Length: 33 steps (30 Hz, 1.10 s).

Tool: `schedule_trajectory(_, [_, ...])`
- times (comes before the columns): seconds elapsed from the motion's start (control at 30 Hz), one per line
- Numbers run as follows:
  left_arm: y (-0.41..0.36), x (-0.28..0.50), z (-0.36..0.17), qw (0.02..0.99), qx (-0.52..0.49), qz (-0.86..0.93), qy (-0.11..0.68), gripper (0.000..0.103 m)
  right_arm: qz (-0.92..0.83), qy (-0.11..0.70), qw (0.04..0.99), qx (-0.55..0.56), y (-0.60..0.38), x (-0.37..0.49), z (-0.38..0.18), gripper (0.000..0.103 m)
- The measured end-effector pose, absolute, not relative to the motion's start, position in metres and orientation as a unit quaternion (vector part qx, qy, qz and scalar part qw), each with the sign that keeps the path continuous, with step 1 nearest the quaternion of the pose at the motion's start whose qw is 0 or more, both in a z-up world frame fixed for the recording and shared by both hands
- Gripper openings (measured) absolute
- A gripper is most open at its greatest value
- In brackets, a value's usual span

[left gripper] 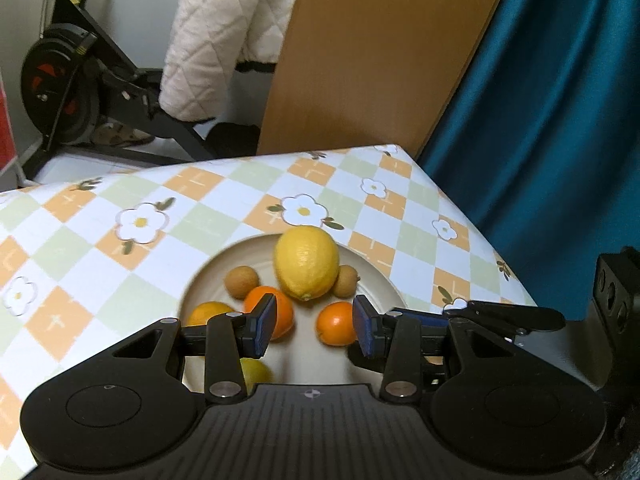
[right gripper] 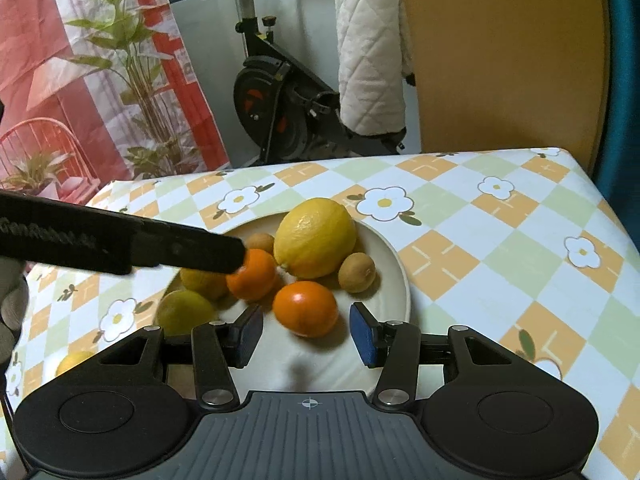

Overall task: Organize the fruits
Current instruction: 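Lower the orange onto the plate and open the left tool, then move the left tool back to the green apple beside the plate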

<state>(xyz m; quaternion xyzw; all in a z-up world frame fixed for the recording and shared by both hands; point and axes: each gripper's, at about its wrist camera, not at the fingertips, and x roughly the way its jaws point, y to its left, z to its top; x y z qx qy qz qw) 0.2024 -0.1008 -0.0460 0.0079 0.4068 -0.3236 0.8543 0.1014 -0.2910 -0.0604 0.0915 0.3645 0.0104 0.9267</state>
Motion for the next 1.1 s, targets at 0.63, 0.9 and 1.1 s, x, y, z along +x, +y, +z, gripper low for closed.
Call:
schedule_trajectory(0.63, [-0.006, 0.162, -0.043, 0.87, -0.014, -0.276, 0.408, 0.044, 0.041, 0.373, 0.922, 0.102, -0.231, 0.067, -0.048, 0.045])
schedule_trajectory(0.9, [0.001, 0.143, -0.053, 0.865, -0.013, -0.282, 0.414, 0.044, 0.057, 0.408, 0.909, 0.058, -0.201, 0.069, -0.056, 0.045])
schedule_trajectory(1.1, [0.003, 0.135, -0.06, 0.862, -0.026, -0.286, 0.417, 0.044, 0.082, 0.422, 0.902, 0.026, -0.18, 0.068, -0.055, 0.045])
